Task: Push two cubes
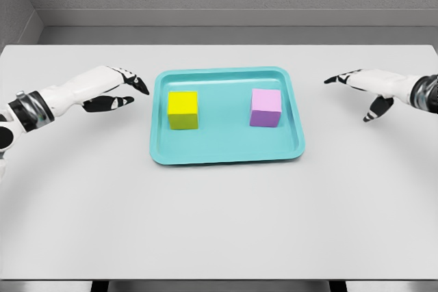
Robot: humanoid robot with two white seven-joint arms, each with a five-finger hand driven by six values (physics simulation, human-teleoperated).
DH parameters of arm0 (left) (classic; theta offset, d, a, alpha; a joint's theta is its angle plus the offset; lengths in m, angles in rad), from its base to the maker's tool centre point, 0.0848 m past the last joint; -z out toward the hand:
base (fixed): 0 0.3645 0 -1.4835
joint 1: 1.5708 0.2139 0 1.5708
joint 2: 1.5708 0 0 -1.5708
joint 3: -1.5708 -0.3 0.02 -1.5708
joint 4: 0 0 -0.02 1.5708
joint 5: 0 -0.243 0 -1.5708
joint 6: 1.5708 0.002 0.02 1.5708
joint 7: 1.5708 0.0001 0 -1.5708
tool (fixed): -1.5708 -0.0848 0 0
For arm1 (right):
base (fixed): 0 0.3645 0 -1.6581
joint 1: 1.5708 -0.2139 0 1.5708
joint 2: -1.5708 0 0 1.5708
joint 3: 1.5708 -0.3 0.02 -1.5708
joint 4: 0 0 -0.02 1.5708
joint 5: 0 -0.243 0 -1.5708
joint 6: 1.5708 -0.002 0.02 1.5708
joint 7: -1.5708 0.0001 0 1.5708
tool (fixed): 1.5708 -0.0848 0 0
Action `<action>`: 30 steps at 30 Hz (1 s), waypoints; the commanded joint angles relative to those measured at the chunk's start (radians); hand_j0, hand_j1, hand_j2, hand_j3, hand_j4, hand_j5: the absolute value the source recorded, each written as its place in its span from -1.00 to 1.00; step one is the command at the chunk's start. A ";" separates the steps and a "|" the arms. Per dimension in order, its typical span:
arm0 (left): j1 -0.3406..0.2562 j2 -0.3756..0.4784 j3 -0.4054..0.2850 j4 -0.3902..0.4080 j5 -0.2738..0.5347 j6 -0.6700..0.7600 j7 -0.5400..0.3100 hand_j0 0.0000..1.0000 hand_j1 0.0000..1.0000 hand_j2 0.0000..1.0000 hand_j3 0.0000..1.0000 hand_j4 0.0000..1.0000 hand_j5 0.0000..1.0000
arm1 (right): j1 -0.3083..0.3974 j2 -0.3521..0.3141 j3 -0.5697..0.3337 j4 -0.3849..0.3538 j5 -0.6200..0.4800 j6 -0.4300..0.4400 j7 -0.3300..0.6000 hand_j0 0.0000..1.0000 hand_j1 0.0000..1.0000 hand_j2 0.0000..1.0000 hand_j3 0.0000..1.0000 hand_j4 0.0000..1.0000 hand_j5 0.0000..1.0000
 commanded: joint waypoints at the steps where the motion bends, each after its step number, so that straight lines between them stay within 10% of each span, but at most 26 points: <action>1: -0.002 -0.005 -0.003 0.023 0.003 0.002 0.000 0.11 0.11 0.11 0.11 0.11 0.11 | 0.000 -0.026 0.021 -0.078 -0.004 0.005 -0.013 1.00 1.00 1.00 1.00 1.00 1.00; 4: -0.041 -0.038 -0.006 0.095 0.001 0.002 -0.026 0.11 0.11 0.11 0.11 0.11 0.11 | -0.009 -0.025 0.050 -0.082 0.003 -0.007 -0.007 0.49 0.49 0.49 0.49 0.49 0.49; 6: -0.044 -0.074 -0.006 0.121 -0.031 0.002 -0.035 0.11 0.11 0.11 0.11 0.11 0.11 | -0.015 -0.023 0.071 -0.074 0.007 -0.063 0.002 -0.31 -0.31 -0.31 -0.31 -0.31 -0.31; 9: -0.044 -0.101 -0.007 0.126 -0.051 0.002 -0.037 0.11 0.11 0.11 0.11 0.11 0.11 | -0.021 -0.015 0.070 -0.071 0.007 -0.155 0.066 -0.66 -0.66 -0.66 -0.66 -0.66 -0.66; 30: -0.038 -0.090 -0.018 0.086 -0.040 0.002 -0.035 0.10 0.10 0.10 0.10 0.10 0.10 | -0.193 0.173 0.221 0.053 0.190 -0.155 0.123 -0.77 -0.77 -0.77 -0.77 -0.77 -0.77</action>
